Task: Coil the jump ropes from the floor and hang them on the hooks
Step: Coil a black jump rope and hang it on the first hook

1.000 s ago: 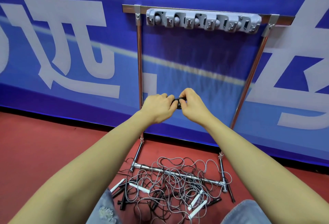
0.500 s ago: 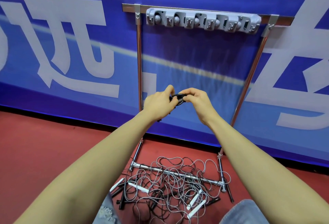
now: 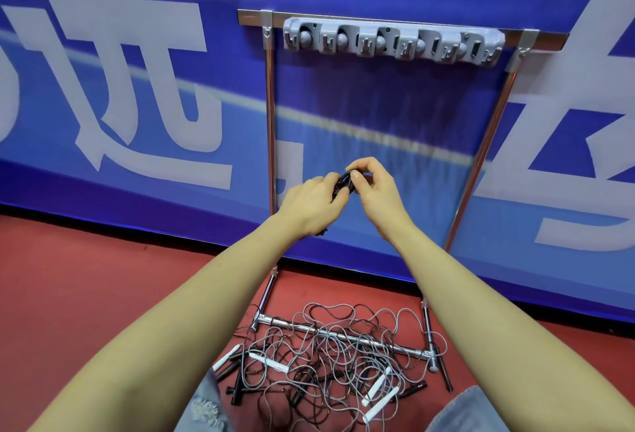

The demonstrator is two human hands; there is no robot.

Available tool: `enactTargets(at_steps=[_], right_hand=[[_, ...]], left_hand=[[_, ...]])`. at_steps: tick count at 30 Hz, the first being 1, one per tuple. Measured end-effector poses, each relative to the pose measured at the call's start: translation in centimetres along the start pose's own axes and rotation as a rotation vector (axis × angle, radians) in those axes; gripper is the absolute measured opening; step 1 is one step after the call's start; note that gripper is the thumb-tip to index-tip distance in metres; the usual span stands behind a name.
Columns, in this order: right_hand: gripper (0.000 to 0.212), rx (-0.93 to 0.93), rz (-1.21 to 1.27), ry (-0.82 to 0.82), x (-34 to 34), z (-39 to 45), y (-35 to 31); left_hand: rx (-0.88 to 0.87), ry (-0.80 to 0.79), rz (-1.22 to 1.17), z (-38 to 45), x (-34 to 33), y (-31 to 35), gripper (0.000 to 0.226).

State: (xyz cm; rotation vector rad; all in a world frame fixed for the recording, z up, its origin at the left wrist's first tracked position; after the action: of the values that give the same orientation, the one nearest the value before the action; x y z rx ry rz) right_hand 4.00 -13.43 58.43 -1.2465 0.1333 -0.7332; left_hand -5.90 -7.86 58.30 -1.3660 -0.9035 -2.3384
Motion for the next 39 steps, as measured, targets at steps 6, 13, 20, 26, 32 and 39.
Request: enactTargets(at_steps=[6, 13, 20, 26, 32, 39], right_hand=[[0.022, -0.037, 0.084, 0.030, 1.0, 0.0, 0.1], [0.017, -0.090, 0.116, 0.093, 1.1, -0.4, 0.4], [0.016, -0.269, -0.004, 0.054, 0.1, 0.2, 0.7], [0.015, -0.222, -0.200, 0.046, -0.1, 0.6, -0.7], [0.016, 0.036, -0.579, 0.131, 0.1, 0.5, -3.1], [0.021, 0.256, -0.835, 0.129, -1.0, 0.2, -4.7]], left_hand=[[0.066, 0.076, -0.027, 0.4, 1.1, -0.5, 0.038], [0.129, 0.115, 0.092, 0.2, 1.4, -0.8, 0.057], [-0.195, 0.391, 0.561, -0.1, 3.1, 1.4, 0.055], [-0.272, 0.202, 0.576, -0.9, 1.2, 1.6, 0.052], [-0.059, 0.061, 0.494, 0.0, 0.8, 1.3, 0.032], [0.106, 0.002, 0.368, 0.3, 1.6, 0.4, 0.032]])
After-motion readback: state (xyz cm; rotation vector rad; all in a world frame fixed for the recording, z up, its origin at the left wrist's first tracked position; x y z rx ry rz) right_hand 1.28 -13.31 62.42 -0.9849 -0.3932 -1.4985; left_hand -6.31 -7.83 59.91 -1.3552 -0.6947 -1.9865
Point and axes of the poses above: each hand's wrist, its own z-axis towards the middle knuckle, its own x-axis out of the back of the hand, y = z × x, the point moved 8 cm from there along z, towards the middle knuckle, and after that the axes turned 3 degrees about -z, right-handed, at the moved point
